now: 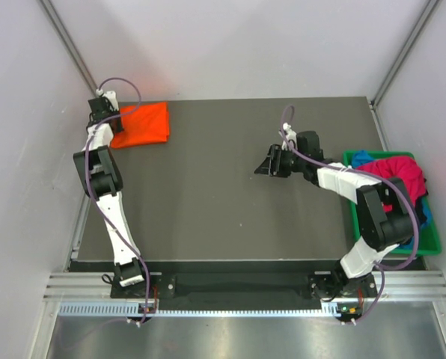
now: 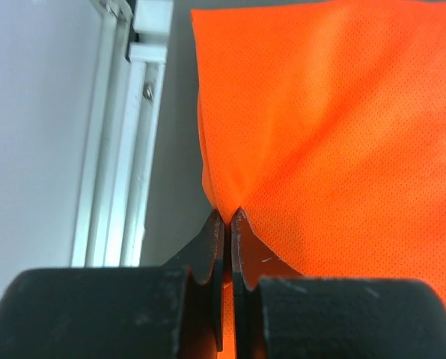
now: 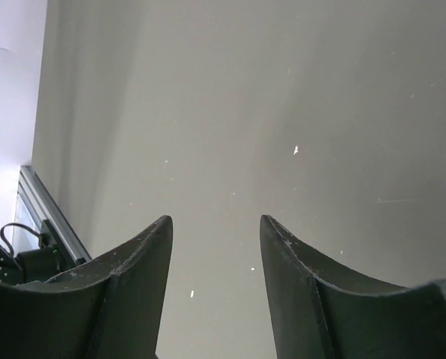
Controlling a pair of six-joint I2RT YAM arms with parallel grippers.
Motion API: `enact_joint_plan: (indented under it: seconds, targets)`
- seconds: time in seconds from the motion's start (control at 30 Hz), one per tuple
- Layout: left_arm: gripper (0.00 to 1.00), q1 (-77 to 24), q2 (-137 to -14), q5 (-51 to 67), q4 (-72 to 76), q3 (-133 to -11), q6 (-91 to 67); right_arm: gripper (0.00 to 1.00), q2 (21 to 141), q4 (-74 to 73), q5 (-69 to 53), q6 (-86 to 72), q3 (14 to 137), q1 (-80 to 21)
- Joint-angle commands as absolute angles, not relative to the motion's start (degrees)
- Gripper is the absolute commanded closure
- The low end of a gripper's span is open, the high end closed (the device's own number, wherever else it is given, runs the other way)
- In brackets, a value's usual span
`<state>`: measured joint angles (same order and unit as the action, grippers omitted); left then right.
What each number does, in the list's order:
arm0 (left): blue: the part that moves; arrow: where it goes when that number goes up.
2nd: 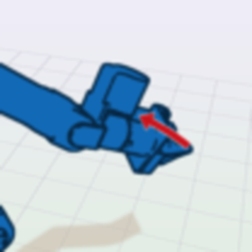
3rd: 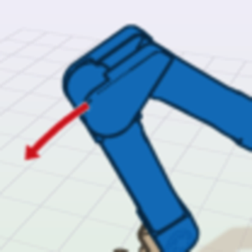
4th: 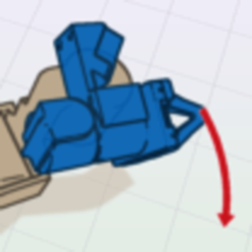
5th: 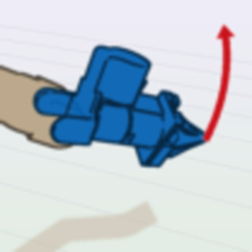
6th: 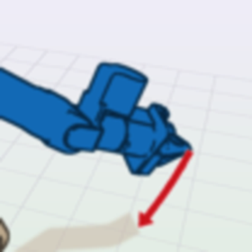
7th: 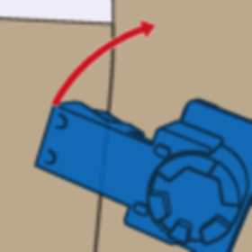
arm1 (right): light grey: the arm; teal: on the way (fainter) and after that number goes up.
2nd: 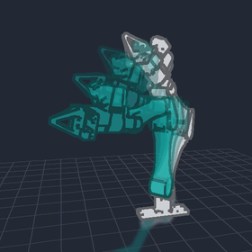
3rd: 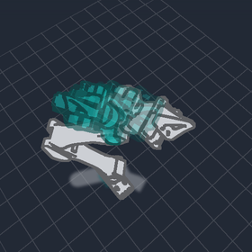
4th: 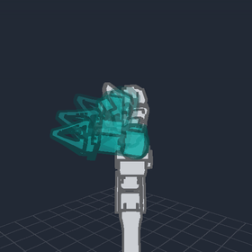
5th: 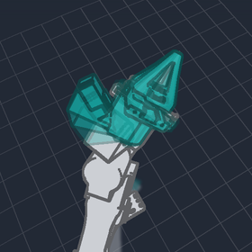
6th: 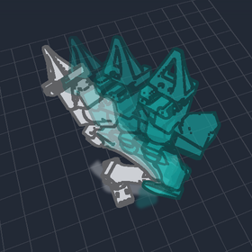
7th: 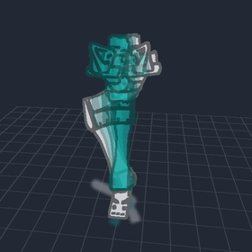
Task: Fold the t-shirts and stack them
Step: Neatly place the folded tshirt to the corner, then reset both grippers
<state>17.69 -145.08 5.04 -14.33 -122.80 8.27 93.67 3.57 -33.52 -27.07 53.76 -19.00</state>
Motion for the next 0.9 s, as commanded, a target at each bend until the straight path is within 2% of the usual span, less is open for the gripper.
enact_joint_plan:
  seconds: [0.0, 0.2, 0.23, 0.3, 0.33, 0.37, 0.4, 0.67, 0.77, 0.87]
  targets:
    - [1.00, 18.5, -146.5, 7.1, -7.4, -124.9, 9.8, 0.49, 94.8, 6.0, -34.5, -26.6, 56.2, -20.0]
    - [1.00, 18.8, -146.2, 5.4, -4.0, -124.8, 9.2, 0.49, 96.9, 6.1, -34.5, -27.0, 57.5, -20.2]
    - [0.92, 19.0, -146.0, 4.1, -3.3, -124.9, 8.6, 0.49, 97.0, 6.1, -34.5, -27.0, 57.7, -20.4]
    - [0.64, 18.9, -145.4, 0.5, -2.1, -124.8, 6.7, 0.49, 97.3, 5.8, -33.8, -26.9, 58.0, -20.7]
    - [0.22, 18.8, -144.8, -3.8, -1.8, -124.6, 5.8, 0.49, 97.4, 5.7, -33.6, -26.7, 58.1, -20.8]
    - [0.07, 18.6, -144.2, -4.9, -1.7, -124.2, 4.8, 0.49, 97.6, 5.5, -33.5, -26.6, 58.3, -21.0]
    - [0.01, 18.5, -142.5, -5.4, -2.3, -123.9, 3.8, 0.49, 97.6, 4.8, -33.4, -26.6, 58.4, -21.1]
    - [0.01, 12.8, -124.3, -10.2, -5.2, -112.0, -1.8, 0.47, 93.8, -2.6, -30.6, -24.1, 60.5, -21.5]
    - [0.01, 8.1, -119.7, -14.2, -12.8, -108.8, -3.2, 0.39, 89.6, -7.0, -28.5, -23.3, 60.7, -21.7]
    - [0.01, 1.9, -111.0, -11.0, -18.2, -104.1, -7.0, 0.24, 84.1, -12.6, -25.4, -22.4, 61.3, -21.7]
